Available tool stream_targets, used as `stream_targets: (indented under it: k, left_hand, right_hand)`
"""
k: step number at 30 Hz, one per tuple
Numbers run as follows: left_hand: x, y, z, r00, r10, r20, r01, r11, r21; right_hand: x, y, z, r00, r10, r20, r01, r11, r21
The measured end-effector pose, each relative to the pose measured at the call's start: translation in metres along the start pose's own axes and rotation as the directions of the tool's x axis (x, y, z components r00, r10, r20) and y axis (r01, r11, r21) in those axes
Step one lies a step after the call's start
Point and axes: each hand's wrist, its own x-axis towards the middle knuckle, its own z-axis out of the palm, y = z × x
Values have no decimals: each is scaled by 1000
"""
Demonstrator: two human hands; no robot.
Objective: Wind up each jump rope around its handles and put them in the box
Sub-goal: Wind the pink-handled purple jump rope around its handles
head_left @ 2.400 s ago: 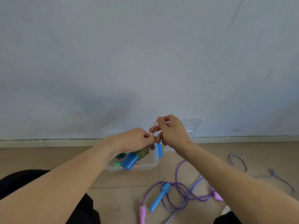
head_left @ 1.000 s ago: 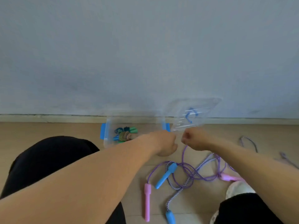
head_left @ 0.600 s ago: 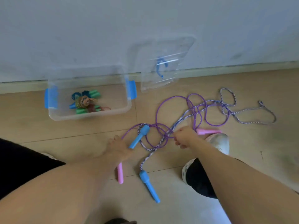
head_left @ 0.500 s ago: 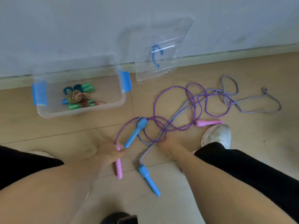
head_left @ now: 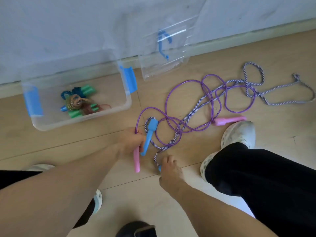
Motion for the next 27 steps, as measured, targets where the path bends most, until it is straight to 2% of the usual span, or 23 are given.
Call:
stream_targets:
  k: [2, 4, 5, 7, 8, 9, 10, 12, 13, 15, 17, 19, 22, 25, 27]
  left_hand:
    - [-6, 13, -8, 999, 47, 7, -47, 999, -7]
    - [-15, 23, -14, 998, 65, 6, -65, 997, 41]
    - [-22, 27, -17, 999, 43, 4, -43, 996, 82]
    - [-37, 33, -21, 999, -44, -1, 44, 989, 139]
    - [-42, 37, -22, 996, -86, 7, 83, 983, 163]
    - [-47, 43, -25, 993, -113, 18, 108, 976, 192]
    - [-53, 52, -27, 993, -119, 26, 110, 967, 228]
    - [-69, 79, -34, 997, -61, 36, 49, 960, 276]
    - [-80, 97, -39, 999, -12, 31, 2, 958, 288]
    - [-109, 136, -50, 994, 102, 27, -106, 956, 275]
    - [-143, 175, -66, 971, 238, 27, -237, 939, 249]
    - [-180, 207, -85, 918, 396, 3, -388, 898, 206]
    - [-234, 235, -112, 811, 584, -41, -579, 811, 88]
    - [-274, 241, -128, 742, 666, -69, -670, 742, -39]
    - [-289, 239, -132, 752, 657, -55, -657, 739, -148]
  right_hand:
    - [5, -3, -11, 994, 75, 85, -90, 978, 187]
    - [9, -6, -30, 965, 143, 219, -225, 879, 421]
    - [11, -7, -42, 934, 160, 319, -318, 779, 540]
    - [9, -5, -68, 852, 124, 509, -501, 472, 725]
    - [7, -2, -81, 847, 101, 522, -516, 396, 760]
    - [5, 2, -97, 869, 97, 486, -481, 401, 780]
    - [3, 7, -113, 899, 115, 424, -427, 452, 783]
    - [-7, 16, -152, 953, 160, 256, -299, 613, 732]
    - [-14, 20, -177, 967, 159, 198, -254, 624, 739]
    - [-36, 27, -234, 987, 124, 106, -157, 543, 825]
    - [-68, 30, -294, 995, 85, -51, 0, 518, 855]
    - [-109, 32, -350, 969, 46, -241, 184, 513, 838]
    - [-173, 30, -411, 874, 15, -487, 433, 432, 791]
    - [-220, 20, -434, 768, -25, -640, 625, 249, 740]
    - [-235, 6, -429, 748, -60, -661, 662, 151, 735]
